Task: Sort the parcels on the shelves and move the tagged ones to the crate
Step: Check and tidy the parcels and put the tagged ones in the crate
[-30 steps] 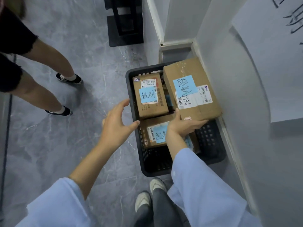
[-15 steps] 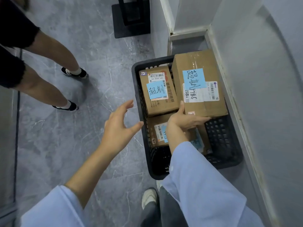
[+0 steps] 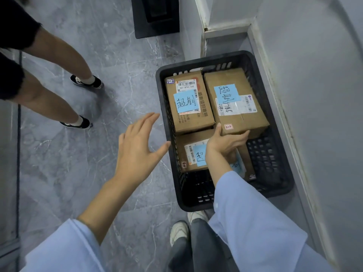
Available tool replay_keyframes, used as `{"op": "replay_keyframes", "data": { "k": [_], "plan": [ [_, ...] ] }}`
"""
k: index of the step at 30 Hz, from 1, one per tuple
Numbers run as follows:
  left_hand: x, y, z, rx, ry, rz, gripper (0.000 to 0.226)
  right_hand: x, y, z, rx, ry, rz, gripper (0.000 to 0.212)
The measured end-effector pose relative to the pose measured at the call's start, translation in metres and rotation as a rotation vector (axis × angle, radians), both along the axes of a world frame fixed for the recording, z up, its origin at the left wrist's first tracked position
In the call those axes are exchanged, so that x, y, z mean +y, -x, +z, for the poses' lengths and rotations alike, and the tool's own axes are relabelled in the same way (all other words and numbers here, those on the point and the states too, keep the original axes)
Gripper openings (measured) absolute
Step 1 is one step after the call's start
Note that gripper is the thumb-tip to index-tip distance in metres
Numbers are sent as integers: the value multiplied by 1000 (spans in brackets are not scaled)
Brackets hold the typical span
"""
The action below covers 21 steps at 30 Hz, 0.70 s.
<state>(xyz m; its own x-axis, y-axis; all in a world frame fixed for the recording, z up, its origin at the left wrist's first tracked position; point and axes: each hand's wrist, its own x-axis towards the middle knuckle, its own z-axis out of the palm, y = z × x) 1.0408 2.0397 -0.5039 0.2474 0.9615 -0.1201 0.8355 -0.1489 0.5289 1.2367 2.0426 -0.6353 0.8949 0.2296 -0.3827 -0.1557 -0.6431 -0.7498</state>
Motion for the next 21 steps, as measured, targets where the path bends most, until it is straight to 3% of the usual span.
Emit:
{"op": "replay_keyframes", "data": {
  "k": [5, 9, 13, 21],
  "plan": [
    [0, -2, 1, 135, -77, -24, 69, -10, -13, 7, 24, 96, 188, 95],
    [0, -4, 9, 219, -103, -14, 71, -15, -21, 36, -179, 151, 375, 86],
    [-1, -3, 32, 280, -123, 7, 70, -5, -35, 80, -394, 237, 776, 68],
    [-13, 23, 99, 412, -104, 99, 74, 24, -21, 192, -570, 276, 1468, 63]
  ]
}}
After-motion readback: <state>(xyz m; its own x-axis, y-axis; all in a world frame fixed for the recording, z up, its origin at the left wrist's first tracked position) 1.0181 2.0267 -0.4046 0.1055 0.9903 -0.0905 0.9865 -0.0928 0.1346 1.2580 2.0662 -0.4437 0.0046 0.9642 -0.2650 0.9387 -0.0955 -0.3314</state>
